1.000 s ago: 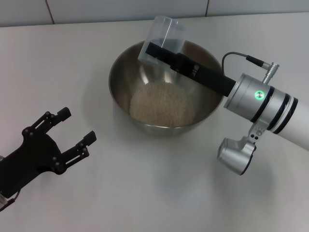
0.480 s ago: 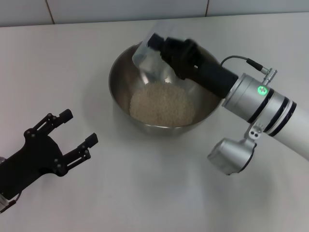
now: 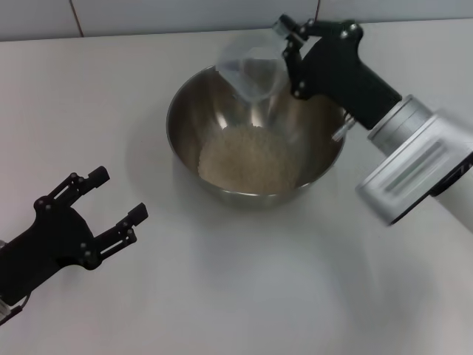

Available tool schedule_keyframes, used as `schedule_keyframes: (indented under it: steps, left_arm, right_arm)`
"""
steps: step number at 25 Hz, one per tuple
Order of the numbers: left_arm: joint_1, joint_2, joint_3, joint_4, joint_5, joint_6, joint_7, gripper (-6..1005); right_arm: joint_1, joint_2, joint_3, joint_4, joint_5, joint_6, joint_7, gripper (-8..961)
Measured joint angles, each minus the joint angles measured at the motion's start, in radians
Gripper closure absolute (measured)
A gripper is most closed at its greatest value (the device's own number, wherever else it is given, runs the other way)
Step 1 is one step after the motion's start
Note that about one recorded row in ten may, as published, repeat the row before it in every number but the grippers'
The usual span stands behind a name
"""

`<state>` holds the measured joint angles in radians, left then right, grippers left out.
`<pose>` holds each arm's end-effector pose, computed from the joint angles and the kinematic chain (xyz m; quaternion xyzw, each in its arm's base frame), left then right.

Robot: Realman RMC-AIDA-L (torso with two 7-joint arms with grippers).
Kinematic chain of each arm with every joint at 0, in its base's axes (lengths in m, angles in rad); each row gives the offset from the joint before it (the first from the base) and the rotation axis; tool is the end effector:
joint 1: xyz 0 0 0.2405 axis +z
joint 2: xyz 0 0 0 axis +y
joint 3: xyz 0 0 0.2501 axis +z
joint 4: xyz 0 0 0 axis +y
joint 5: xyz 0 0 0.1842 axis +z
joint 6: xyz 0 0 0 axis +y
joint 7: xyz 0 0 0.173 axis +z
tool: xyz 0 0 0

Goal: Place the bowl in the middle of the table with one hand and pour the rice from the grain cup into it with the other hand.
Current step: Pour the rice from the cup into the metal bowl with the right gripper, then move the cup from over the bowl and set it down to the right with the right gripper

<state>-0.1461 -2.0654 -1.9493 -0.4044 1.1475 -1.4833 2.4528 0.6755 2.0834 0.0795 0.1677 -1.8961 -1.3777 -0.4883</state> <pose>-0.2816 0.2349 -0.0338 -0.8723 -0.1569 -0.3425 0.3117 0.1756 0.3553 -0.0497 -0.7789 -0.2071 0.2454 0.5387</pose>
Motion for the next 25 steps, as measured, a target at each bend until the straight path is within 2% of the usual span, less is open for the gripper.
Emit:
schedule_keyframes:
  steps: [7,11,18,25]
  left_arm:
    - [-0.002,0.001,0.004,-0.004,0.000,-0.001,0.000,159]
    - [-0.002,0.001,0.004,-0.007,0.000,-0.002,0.000,159]
    - [-0.003,0.001,0.003,-0.008,0.000,-0.005,0.000,159]
    - [-0.003,0.001,0.005,-0.007,0.000,-0.015,0.000,159]
  right_arm:
    - [-0.003,-0.001,0.025,-0.060,0.001,0.006,0.596,937]
    - [-0.015,-0.002,0.022,-0.086,-0.001,0.010,0.768,938]
    - [-0.034,-0.001,0.028,-0.096,-0.004,0.015,0.797,938]
    - [-0.090,-0.002,0.168,-0.129,0.002,0.006,0.797,938]
